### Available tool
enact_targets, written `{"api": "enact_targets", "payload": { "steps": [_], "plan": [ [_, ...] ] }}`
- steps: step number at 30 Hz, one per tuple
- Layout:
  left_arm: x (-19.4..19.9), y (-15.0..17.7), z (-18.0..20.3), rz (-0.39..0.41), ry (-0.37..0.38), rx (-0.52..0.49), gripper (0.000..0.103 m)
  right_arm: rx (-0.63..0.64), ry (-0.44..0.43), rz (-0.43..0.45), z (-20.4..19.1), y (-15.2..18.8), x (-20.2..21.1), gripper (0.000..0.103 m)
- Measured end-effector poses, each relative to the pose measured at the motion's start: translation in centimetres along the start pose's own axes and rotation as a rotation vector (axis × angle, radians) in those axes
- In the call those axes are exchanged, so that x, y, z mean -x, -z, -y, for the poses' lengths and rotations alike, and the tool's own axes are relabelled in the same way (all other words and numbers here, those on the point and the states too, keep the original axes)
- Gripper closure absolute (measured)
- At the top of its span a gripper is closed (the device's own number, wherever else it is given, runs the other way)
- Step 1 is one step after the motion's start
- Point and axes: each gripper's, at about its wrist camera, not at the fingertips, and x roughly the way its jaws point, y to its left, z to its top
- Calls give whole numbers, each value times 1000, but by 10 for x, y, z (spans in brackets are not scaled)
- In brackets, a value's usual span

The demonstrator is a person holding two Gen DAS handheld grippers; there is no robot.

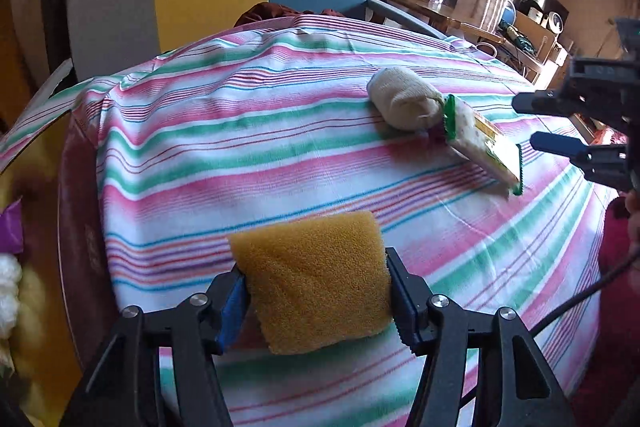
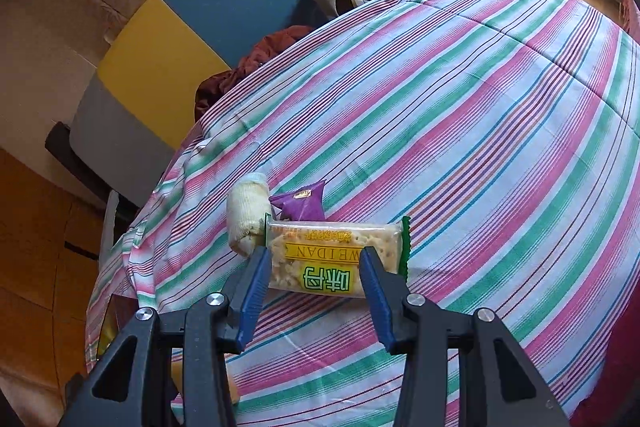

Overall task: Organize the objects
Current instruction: 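Grasp the yellow sponge with the left tool while the right tool grasps the WEIDAN cracker packet, then lift the cracker packet with the right tool while the left tool holds the sponge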

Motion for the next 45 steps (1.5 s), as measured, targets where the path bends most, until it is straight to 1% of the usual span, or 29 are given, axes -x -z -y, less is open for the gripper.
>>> {"api": "enact_targets", "payload": {
  "steps": [3,7,10,16,20,23,24,26,27,29,30,31,32,35,41,43,45],
  "plan": [
    [8,13,5,42,-10,-40,42,15,1,6,-2,0,0,57],
    [7,17,4,82,4,-43,42,13,3,12,-1,-2,-2,57],
    [5,15,1,88,13,-42,42,1,35,24,2,-6,-5,57],
    [6,17,1,99,14,-49,42,-25,70,-3,9,-12,-20,57],
    [6,18,1,104,15,-51,41,-28,80,20,9,-19,-24,57],
    [6,18,1,107,14,-52,41,-7,86,34,6,-26,-28,57],
    [6,18,1,107,13,-53,41,1,81,20,5,-27,-33,57],
    [5,19,2,104,16,-55,41,-1,48,-60,4,-26,-47,57],
    [5,19,2,104,16,-55,41,-5,8,-124,3,-23,-54,56],
    [5,19,2,105,16,-54,40,-15,-92,-221,-1,-12,-60,56],
    [5,19,2,104,17,-55,40,-14,-132,-242,-4,-9,-59,56],
    [4,19,2,101,20,-56,40,-3,-152,-242,-8,-7,-56,56],
    [4,20,2,100,20,-56,40,15,-152,-229,-10,-6,-53,57],
    [4,20,2,98,20,-57,40,46,-138,-220,-14,-6,-51,56],
    [4,20,2,97,21,-58,40,130,-44,-224,-24,0,-56,56],
    [4,20,2,97,21,-58,40,170,2,-219,-28,1,-58,52],
    [4,20,2,97,20,-58,40,214,36,-224,-32,4,-57,51]
  ]
}}
